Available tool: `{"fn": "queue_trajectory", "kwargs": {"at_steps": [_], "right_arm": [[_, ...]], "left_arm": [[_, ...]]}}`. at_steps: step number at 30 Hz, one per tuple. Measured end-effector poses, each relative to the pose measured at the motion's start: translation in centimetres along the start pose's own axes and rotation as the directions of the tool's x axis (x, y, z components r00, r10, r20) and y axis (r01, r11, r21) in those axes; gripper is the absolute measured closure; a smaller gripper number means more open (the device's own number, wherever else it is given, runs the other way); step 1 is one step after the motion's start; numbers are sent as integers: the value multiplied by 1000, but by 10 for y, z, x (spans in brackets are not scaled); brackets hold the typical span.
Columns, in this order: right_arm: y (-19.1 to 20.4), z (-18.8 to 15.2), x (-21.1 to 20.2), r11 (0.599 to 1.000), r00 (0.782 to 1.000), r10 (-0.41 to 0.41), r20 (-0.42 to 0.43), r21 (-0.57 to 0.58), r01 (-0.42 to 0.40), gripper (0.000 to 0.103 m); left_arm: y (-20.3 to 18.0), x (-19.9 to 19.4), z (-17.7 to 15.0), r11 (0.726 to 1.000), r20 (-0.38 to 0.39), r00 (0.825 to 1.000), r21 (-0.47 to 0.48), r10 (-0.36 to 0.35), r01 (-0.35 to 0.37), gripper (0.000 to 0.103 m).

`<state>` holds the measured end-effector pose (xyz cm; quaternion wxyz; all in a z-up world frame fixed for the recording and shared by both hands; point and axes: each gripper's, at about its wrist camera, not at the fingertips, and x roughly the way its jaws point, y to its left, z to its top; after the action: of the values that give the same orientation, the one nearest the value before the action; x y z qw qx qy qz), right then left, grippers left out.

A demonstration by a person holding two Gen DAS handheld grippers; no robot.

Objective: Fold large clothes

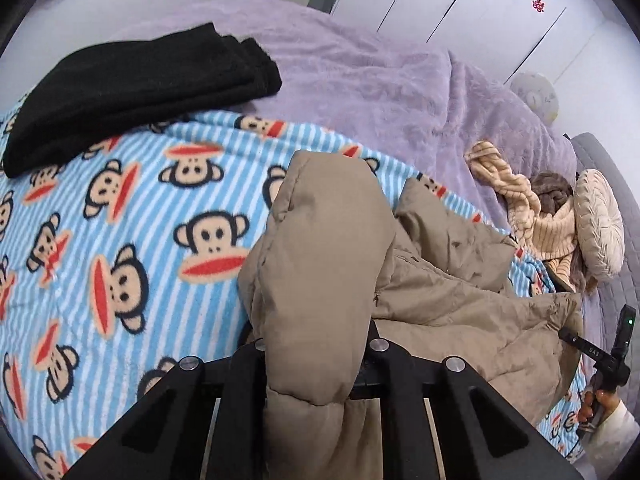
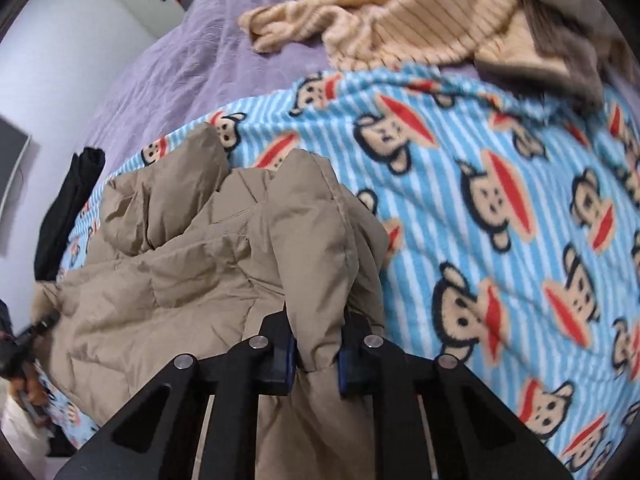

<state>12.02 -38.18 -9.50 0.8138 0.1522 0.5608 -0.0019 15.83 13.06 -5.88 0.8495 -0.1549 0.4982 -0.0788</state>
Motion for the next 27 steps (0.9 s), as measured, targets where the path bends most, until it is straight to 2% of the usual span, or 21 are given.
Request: {"fn": "queue_trajectory", "kwargs": {"at_steps": [2, 5, 9, 12, 15, 18, 20, 21, 22, 25, 27], "right_arm": [[16, 5, -12, 996, 997, -48, 56, -77, 52, 88], [26, 20, -13, 990, 991, -85, 102, -103, 96, 88], [20, 37, 20, 991, 990, -123, 75, -41, 126, 88], [5, 37, 55, 990, 990, -140, 28, 10, 140, 88], [-5, 33, 78, 989, 990, -140, 25, 48, 138, 85], [-4, 35, 88, 987, 986, -159, 41, 43, 157, 83], [-3, 39, 94, 985, 985, -167, 46, 41, 165, 82], [-3, 41, 96, 985, 984, -171, 45, 44, 169, 80], [-3, 43, 98, 984, 983, -176, 45, 47, 174, 79], [-6, 52, 103, 978, 981, -194, 21, 77, 192, 75], [-8, 55, 100, 978, 984, -178, 8, 112, 176, 74]], "left_arm": [[-11, 8, 10, 997, 23, 998, 49, 50, -52, 87], [-13, 36, 20, 987, 28, 989, 64, 143, -144, 87], [-2, 81, 20, 979, 0, 979, 31, 202, -202, 87], [-3, 104, 13, 971, 8, 972, 58, 233, -233, 86], [-9, 118, 11, 961, 25, 965, 85, 263, -264, 86], [-9, 130, 16, 955, 28, 959, 85, 284, -285, 78], [-8, 135, 21, 949, 27, 952, 74, 306, -307, 67], [-7, 135, 23, 943, 29, 945, 64, 326, -327, 54], [-5, 132, 25, 934, 35, 935, 40, 353, -354, 48], [2, 109, 30, 936, 51, 934, -12, 353, -353, 48], [4, 81, 31, 940, 93, 935, -26, 341, -340, 48]]}}
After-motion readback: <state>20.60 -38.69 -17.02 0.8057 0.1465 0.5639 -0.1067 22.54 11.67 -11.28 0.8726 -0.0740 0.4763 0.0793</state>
